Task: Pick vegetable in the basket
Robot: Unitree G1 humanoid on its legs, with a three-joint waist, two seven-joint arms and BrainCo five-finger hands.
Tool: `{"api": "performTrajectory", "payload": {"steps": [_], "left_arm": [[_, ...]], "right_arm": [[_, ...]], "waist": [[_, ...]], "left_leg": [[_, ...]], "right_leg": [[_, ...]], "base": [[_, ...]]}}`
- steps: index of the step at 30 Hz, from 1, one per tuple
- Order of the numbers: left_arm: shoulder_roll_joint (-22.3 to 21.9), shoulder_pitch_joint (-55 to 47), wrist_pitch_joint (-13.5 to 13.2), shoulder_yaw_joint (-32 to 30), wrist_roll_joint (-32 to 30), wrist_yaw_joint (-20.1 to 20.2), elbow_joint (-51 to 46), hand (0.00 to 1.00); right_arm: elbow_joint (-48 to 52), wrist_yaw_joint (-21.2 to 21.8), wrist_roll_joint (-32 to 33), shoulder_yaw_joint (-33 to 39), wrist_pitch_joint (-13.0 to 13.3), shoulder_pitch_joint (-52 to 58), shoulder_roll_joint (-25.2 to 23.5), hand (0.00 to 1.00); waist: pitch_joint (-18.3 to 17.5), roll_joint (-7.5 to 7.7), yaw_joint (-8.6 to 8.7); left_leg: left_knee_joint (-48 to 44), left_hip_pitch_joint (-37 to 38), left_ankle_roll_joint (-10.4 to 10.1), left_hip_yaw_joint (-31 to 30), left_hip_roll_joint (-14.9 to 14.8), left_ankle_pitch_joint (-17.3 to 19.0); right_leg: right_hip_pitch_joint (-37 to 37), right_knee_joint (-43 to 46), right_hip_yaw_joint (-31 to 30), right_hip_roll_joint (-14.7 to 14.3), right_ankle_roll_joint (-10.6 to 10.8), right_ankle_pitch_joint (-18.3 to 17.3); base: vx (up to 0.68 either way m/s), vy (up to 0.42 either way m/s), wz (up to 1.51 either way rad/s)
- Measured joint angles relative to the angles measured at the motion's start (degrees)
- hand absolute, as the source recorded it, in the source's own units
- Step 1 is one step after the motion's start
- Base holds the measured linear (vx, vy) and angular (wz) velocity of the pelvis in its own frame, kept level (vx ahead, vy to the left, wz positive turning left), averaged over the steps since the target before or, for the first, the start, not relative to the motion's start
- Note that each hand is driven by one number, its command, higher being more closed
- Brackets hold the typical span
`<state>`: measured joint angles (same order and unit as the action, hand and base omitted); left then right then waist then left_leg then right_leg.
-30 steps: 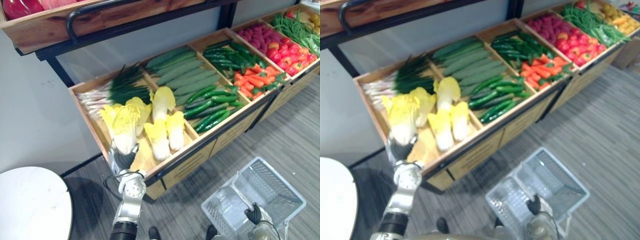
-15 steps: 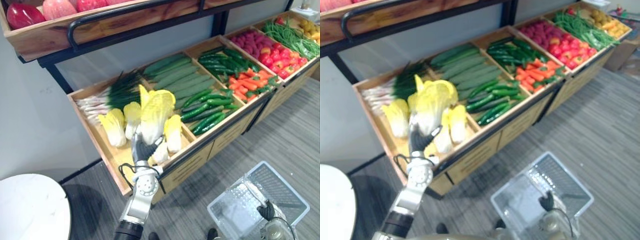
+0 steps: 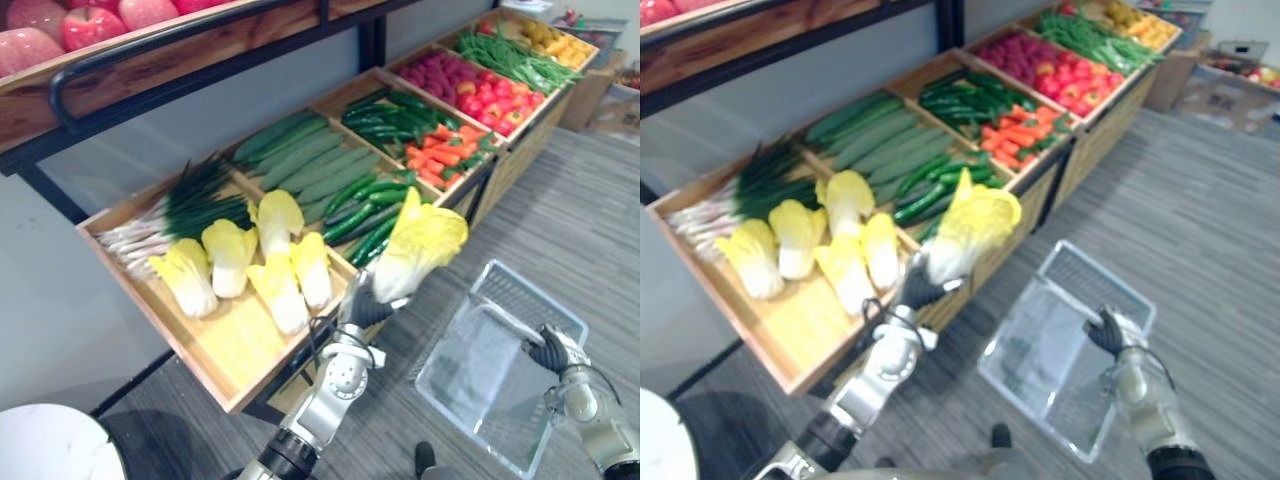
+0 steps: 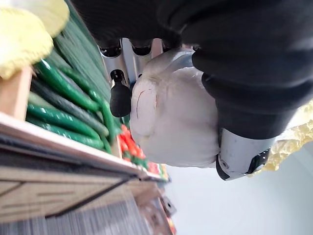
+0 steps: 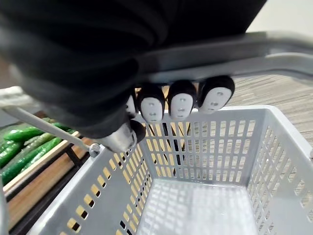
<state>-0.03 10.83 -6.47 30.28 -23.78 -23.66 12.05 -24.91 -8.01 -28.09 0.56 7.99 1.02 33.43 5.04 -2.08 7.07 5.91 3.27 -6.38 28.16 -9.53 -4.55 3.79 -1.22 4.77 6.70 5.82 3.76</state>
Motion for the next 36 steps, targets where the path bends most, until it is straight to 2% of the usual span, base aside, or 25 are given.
{"api": "performTrajectory", "payload": {"steps": [2, 7, 11, 15, 24, 26, 36], "left_arm": [[-0.48, 1.10, -0.53, 2.91, 0.01, 1.53, 1.43, 1.00], [-2.02, 4.71, -0.71, 7.85, 0.18, 3.90, 6.39, 1.00], [-2.40, 6.33, -0.98, 10.86, 0.21, 5.04, 10.64, 1.00], [-2.71, 7.33, -0.98, 12.47, 0.13, 5.50, 15.06, 1.00], [-4.13, 9.80, -1.81, 13.21, -0.19, 4.79, 23.18, 1.00], [-4.34, 10.13, -1.85, 13.33, -2.24, 4.39, 25.10, 1.00], [-4.56, 10.77, -1.66, 14.52, -4.11, 4.44, 31.69, 1.00]], "right_arm": [[1.94, 1.26, 0.76, -0.36, 0.00, -0.55, 0.71, 1.00], [4.49, 3.52, 2.37, -1.11, -0.03, -0.66, 1.76, 1.00], [6.64, 4.84, 6.34, -1.46, -0.01, -0.75, 1.73, 1.00], [7.77, 5.83, 8.30, -2.31, 0.00, -0.89, 1.54, 1.00], [7.76, 5.98, 8.29, -3.36, -0.49, -0.88, -0.36, 1.00], [7.57, 5.98, 8.29, -3.37, -0.65, -0.88, -0.93, 1.00], [6.28, 5.96, 8.22, -3.65, -1.58, -0.89, -1.42, 1.00]], "waist": [[0.00, 0.00, 0.74], [0.00, 0.01, 1.00], [0.03, 0.05, 1.53], [0.08, 0.14, 1.76], [0.32, 0.60, 2.18], [0.49, 0.89, 2.27], [0.52, 1.13, 2.35]], "left_leg": [[0.00, 0.28, -0.03, 0.68, -0.03, 0.02], [0.00, 0.48, -0.03, 1.19, -0.08, 0.13], [0.01, 0.44, -0.01, 1.12, -0.09, 0.15], [0.00, 0.31, 0.08, 1.02, 0.02, 0.27], [0.00, 0.05, 0.12, 0.32, 0.14, 0.30], [0.01, 0.05, 0.12, -0.06, 0.15, 0.30], [0.03, 0.06, 0.12, -0.31, 0.12, 0.30]], "right_leg": [[0.14, -0.12, -0.65, -0.09, -0.02, 0.29], [0.12, -0.88, -1.39, -0.23, 0.11, 0.88], [0.13, -0.92, -1.37, -0.11, 0.23, 0.84], [0.11, -1.07, -1.31, 0.11, 0.15, 1.02], [-0.12, -1.25, -0.71, 0.28, 0.16, 1.08], [-0.14, -1.25, -0.67, 0.28, 0.15, 1.08], [-0.16, -1.25, -0.66, 0.25, 0.18, 1.08]], "base": [[-0.01, -0.001, -0.14], [0.00, -0.004, -0.10], [0.00, 0.000, 0.00], [0.01, 0.000, 0.01], [0.01, -0.003, 0.03], [0.00, 0.000, 0.00], [0.00, 0.000, 0.00]]}}
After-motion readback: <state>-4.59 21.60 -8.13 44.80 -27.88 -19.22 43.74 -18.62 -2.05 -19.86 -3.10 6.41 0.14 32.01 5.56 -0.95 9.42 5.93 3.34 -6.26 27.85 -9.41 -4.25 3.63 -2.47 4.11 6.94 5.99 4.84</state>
